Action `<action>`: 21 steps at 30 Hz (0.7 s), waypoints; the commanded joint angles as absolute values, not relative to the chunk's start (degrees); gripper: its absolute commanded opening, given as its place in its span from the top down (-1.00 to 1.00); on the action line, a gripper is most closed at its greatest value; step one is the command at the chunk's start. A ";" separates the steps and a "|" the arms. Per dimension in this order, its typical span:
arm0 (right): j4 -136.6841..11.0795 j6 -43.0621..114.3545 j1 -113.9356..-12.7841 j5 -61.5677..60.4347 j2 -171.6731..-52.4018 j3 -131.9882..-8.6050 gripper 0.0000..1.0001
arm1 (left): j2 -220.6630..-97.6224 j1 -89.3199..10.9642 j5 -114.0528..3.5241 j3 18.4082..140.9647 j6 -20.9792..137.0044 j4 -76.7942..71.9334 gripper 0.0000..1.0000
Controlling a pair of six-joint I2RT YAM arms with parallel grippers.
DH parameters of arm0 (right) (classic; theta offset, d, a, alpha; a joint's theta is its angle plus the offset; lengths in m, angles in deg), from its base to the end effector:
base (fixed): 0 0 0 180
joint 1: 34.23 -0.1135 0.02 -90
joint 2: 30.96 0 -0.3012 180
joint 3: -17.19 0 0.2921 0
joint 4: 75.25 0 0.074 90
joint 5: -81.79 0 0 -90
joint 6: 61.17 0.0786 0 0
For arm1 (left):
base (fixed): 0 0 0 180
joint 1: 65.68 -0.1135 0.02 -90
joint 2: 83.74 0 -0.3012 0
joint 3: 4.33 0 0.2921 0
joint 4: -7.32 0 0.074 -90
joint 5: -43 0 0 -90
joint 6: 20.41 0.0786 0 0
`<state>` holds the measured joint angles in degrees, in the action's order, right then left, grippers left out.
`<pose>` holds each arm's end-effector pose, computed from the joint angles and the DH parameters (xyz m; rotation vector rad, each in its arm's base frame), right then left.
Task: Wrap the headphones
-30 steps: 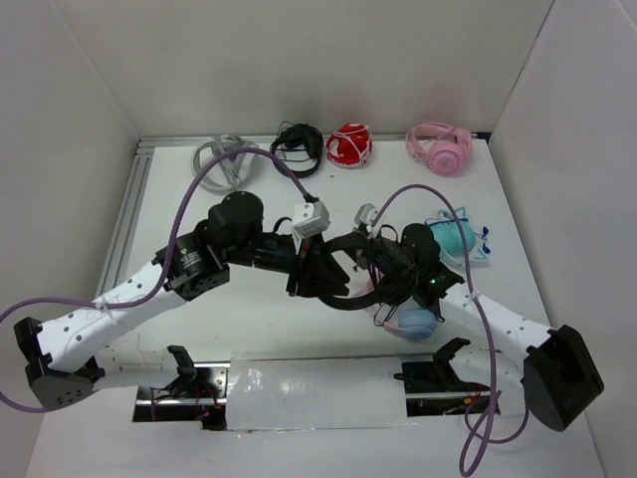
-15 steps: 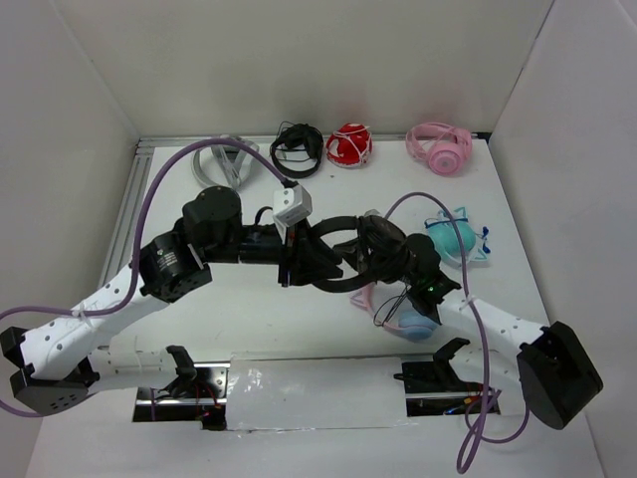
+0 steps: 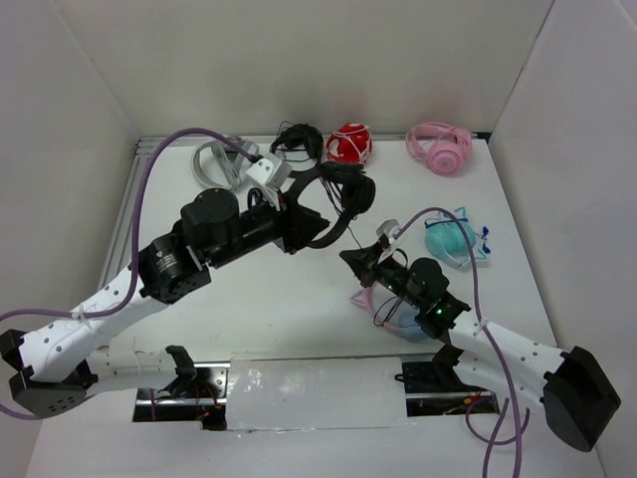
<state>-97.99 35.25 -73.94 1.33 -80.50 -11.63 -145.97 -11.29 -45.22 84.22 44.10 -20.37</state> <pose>0.1834 0.1692 0.2447 -0.5836 1.4752 0.7628 0.1732 -0.2376 0.5059 0.3989 1.6514 -1.0445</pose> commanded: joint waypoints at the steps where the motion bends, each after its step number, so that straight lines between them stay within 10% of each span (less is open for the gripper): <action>1: -92.24 37.00 -76.68 -10.29 -78.68 -13.03 1.00 | -147.19 -13.11 -35.14 85.91 40.85 -15.87 1.00; 10: -77.03 35.34 -83.71 -29.99 -78.42 -21.64 1.00 | -149.30 -27.16 -45.32 79.42 34.72 -18.33 1.00; 21: -62.27 20.59 -87.23 -23.08 -85.18 -34.55 1.00 | -157.73 -35.62 -64.05 70.98 38.30 -15.69 1.00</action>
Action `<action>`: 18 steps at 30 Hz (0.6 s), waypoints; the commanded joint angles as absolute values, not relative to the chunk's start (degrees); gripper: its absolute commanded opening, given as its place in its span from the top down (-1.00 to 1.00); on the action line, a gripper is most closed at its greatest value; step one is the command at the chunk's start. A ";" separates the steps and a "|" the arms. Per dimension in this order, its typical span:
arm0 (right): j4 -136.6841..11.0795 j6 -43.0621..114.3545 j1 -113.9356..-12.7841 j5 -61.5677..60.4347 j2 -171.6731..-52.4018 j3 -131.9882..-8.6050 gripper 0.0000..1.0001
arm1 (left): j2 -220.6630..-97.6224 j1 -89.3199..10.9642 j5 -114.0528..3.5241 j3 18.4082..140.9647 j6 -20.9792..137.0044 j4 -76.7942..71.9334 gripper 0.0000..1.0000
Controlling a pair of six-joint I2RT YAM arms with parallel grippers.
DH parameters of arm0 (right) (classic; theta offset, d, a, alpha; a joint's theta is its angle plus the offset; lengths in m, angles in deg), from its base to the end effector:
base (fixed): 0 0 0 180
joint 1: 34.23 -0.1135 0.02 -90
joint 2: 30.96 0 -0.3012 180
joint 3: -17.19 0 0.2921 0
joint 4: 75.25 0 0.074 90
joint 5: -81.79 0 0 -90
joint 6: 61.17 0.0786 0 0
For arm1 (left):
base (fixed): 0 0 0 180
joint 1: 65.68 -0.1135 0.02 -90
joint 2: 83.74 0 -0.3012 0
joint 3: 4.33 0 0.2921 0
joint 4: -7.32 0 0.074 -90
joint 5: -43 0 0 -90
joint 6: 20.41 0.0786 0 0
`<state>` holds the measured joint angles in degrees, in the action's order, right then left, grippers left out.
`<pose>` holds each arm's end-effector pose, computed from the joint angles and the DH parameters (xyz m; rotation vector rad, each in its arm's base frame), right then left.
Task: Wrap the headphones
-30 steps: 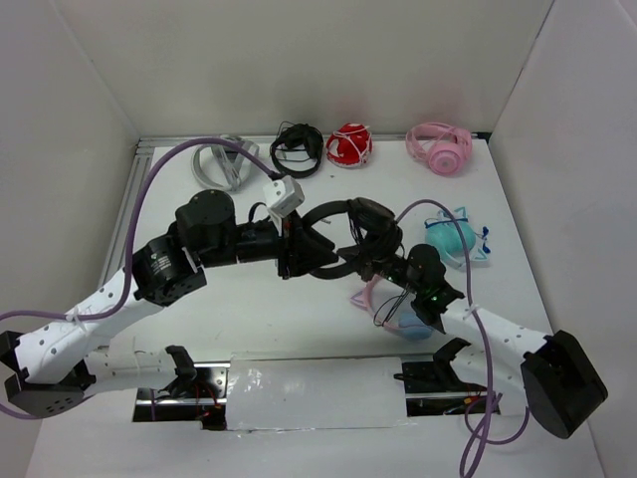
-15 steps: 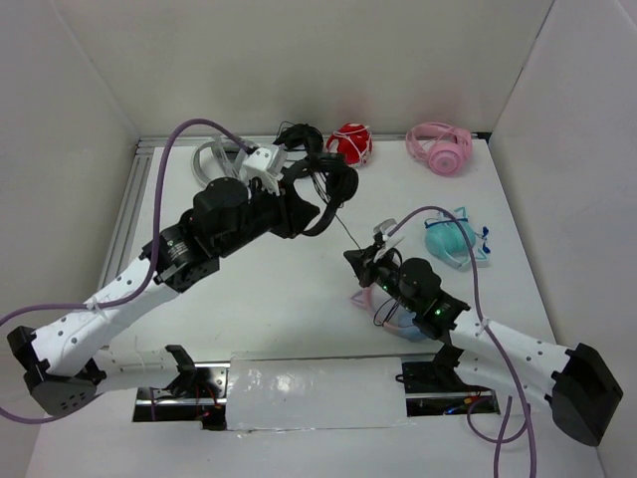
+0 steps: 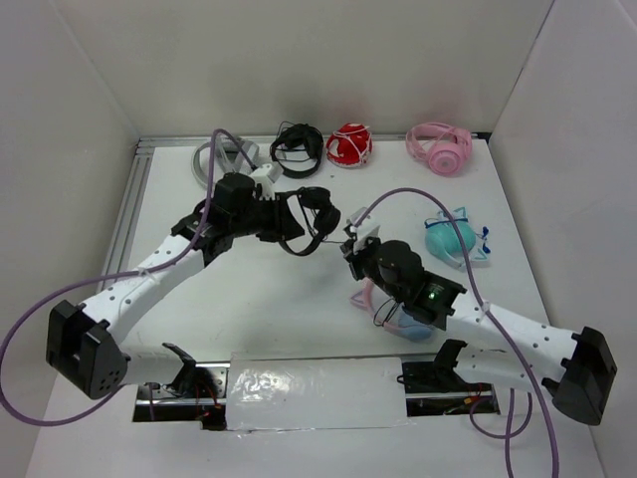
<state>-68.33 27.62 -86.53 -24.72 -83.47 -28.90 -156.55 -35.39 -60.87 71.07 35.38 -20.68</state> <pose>0.1842 0.2018 0.2854 -0.6253 1.6983 0.3776 0.3001 -0.1971 0.3499 0.0907 2.1330 -0.9369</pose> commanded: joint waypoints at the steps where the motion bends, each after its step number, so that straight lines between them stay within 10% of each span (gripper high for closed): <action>1: -60.78 19.26 -87.23 -22.80 -86.14 -37.52 1.00 | -159.39 -35.62 -64.58 70.54 39.00 -15.78 1.00; 18: -49.25 14.41 -87.32 -27.45 -104.34 -48.89 0.97 | -170.22 -30.35 -79.16 61.04 42.53 -11.04 1.00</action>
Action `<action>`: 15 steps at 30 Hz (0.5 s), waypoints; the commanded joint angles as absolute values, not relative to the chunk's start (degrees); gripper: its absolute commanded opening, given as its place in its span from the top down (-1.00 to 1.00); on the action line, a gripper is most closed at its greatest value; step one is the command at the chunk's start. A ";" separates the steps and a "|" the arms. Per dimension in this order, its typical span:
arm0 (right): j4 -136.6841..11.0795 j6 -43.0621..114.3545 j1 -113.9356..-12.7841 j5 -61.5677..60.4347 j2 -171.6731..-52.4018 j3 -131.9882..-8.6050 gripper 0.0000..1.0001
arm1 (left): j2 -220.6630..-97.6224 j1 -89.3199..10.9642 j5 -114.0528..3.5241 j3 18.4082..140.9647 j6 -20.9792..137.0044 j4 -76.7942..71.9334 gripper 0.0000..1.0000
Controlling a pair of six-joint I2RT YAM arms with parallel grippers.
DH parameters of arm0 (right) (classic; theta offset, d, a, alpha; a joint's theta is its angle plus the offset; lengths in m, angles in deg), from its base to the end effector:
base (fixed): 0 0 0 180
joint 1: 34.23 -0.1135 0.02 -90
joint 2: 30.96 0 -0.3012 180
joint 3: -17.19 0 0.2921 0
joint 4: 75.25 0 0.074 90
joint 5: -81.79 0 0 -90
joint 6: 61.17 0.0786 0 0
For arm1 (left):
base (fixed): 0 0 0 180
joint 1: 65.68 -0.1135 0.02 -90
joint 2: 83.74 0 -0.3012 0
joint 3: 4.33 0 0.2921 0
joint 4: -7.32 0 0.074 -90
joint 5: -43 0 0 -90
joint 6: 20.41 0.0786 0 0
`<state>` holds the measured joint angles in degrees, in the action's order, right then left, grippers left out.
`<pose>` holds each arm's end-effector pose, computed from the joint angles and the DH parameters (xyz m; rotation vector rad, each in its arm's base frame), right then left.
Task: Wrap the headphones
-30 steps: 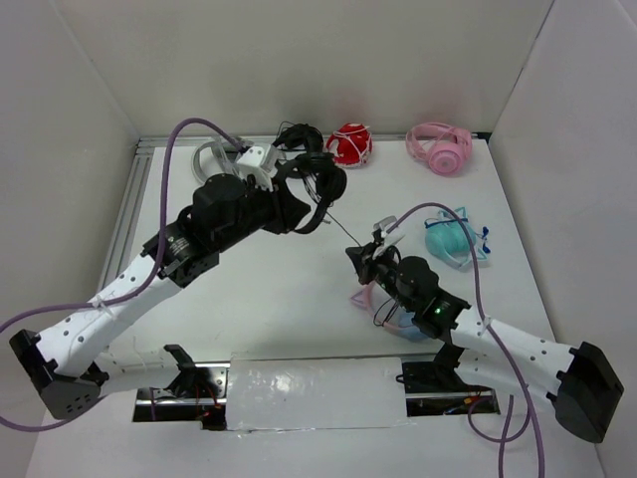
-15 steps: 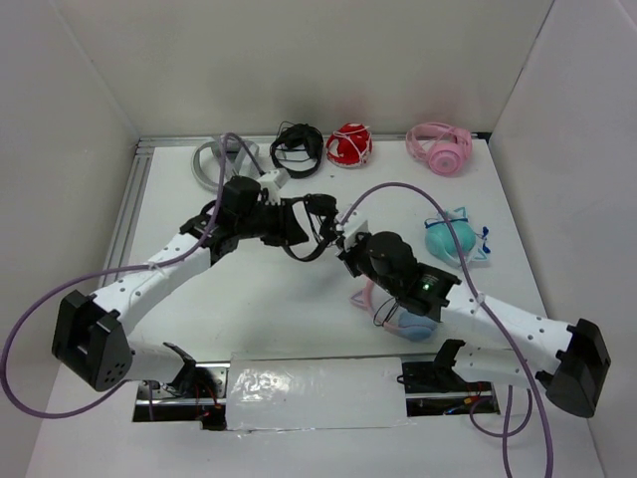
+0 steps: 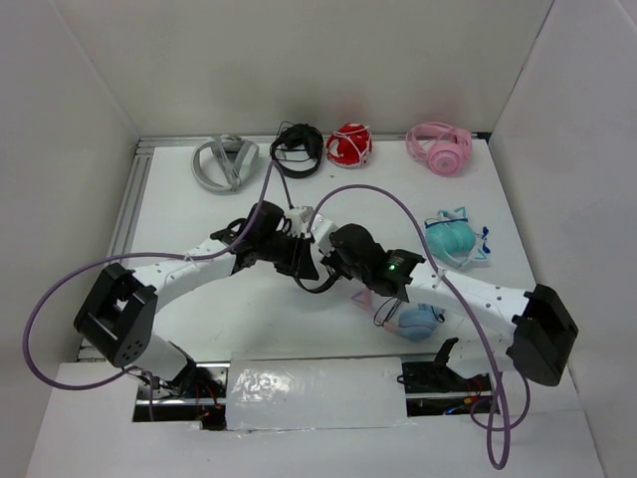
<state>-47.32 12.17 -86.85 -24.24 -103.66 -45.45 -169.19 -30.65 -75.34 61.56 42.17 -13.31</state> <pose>0.2212 0.2537 0.2580 -1.1256 1.8950 0.0366 0.2903 -0.2491 0.2236 0.4426 2.3902 -1.1024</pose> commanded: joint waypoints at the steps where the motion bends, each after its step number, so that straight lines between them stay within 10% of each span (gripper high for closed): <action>1: -48.38 16.94 -87.32 -27.46 -105.48 -48.98 0.97 | -170.39 -30.43 -79.87 60.96 42.17 -11.04 1.00; 15: -38.35 31.99 -87.58 -27.02 -112.43 -52.23 0.99 | -180.32 -29.99 -93.75 60.95 39.71 -8.05 1.00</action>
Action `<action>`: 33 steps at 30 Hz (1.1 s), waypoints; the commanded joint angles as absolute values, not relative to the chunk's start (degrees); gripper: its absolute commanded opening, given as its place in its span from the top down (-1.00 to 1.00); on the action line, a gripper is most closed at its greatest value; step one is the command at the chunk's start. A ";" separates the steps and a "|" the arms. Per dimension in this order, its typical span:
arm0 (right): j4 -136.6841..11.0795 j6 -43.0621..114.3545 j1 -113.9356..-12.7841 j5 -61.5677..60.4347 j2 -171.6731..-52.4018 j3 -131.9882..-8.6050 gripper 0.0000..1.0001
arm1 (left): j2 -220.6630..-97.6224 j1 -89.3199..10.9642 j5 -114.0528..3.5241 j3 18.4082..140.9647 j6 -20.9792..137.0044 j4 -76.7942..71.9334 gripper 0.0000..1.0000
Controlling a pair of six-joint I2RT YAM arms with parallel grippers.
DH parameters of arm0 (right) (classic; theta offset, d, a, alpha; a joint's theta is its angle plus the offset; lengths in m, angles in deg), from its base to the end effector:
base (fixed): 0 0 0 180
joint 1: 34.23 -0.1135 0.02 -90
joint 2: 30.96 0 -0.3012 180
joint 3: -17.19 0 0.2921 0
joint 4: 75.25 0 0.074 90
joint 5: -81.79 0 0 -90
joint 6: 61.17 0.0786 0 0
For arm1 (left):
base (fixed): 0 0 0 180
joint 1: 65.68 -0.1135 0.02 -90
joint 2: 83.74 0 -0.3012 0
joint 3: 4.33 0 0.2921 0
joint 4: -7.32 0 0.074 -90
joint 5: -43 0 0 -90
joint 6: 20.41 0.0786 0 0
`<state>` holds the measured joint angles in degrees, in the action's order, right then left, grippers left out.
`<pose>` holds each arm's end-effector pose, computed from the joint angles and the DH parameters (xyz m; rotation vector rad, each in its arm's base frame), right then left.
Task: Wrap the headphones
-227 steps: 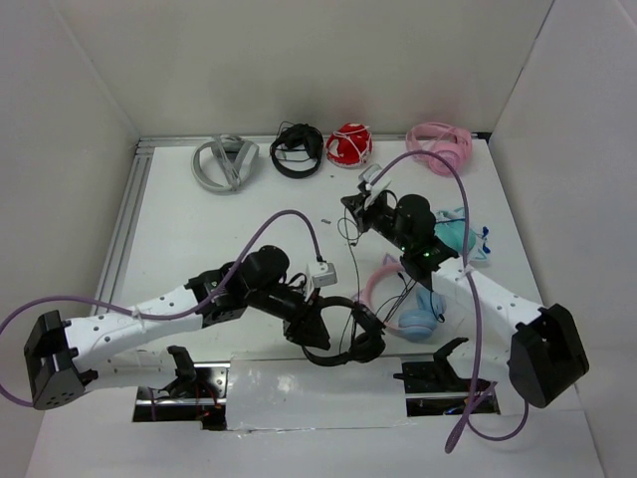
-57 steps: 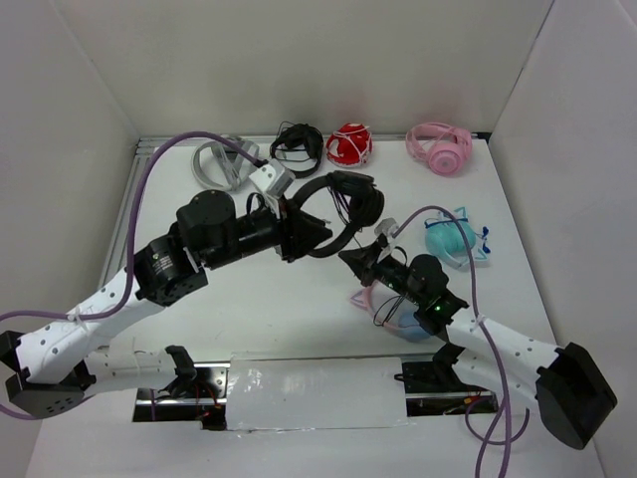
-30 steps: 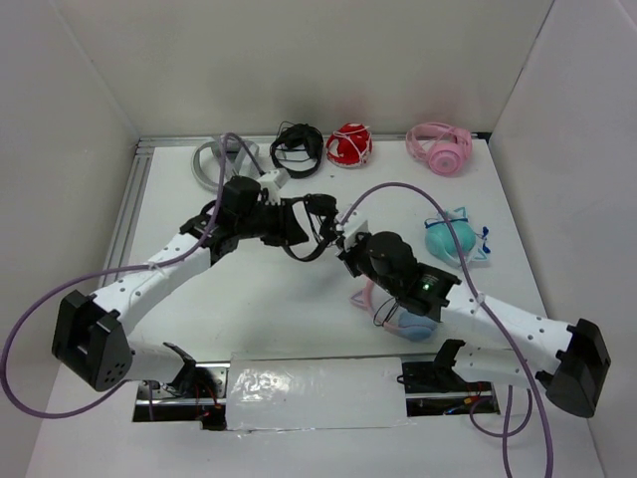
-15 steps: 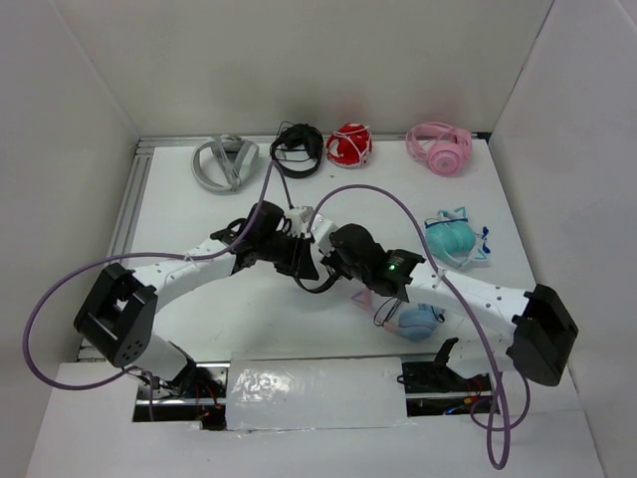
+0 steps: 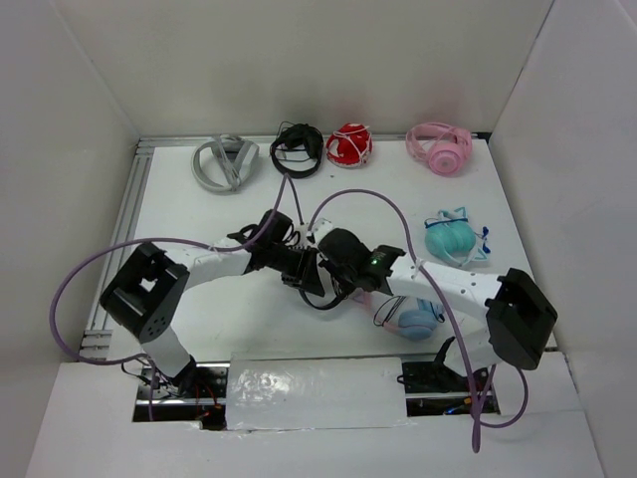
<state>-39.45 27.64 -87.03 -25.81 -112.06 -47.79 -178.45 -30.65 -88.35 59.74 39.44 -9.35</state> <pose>0.2280 0.2611 0.2127 -0.9817 2.2114 0.0262 0.2865 -0.2642 0.1671 0.4864 2.5430 -1.3535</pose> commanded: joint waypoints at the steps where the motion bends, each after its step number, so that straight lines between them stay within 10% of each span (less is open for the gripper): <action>1: -37.65 32.17 -87.50 -26.76 -112.78 -52.40 0.99 | -180.76 -29.99 -93.76 61.22 39.71 -8.57 1.00; 9: -36.68 32.53 -87.49 -26.05 -117.70 -54.16 0.98 | -182.17 -29.82 -89.03 62.35 38.74 -12.26 1.00; 12: -36.77 32.26 -87.49 -25.52 -120.07 -56.01 0.98 | -183.31 -29.91 -85.50 64.20 38.65 -15.52 0.67; 15: -36.94 32.26 -87.49 -25.78 -121.83 -57.33 0.98 | -184.02 -29.91 -85.06 64.73 39.53 -15.52 -0.98; 33: -37.82 31.12 -87.41 -22.27 -125.44 -60.49 0.99 | -176.82 -35.26 -76.63 61.31 38.31 -19.30 -0.99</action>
<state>-35.15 31.71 -87.12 -24.00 -125.37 -57.80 -180.55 -34.50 -76.61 61.82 37.91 -19.65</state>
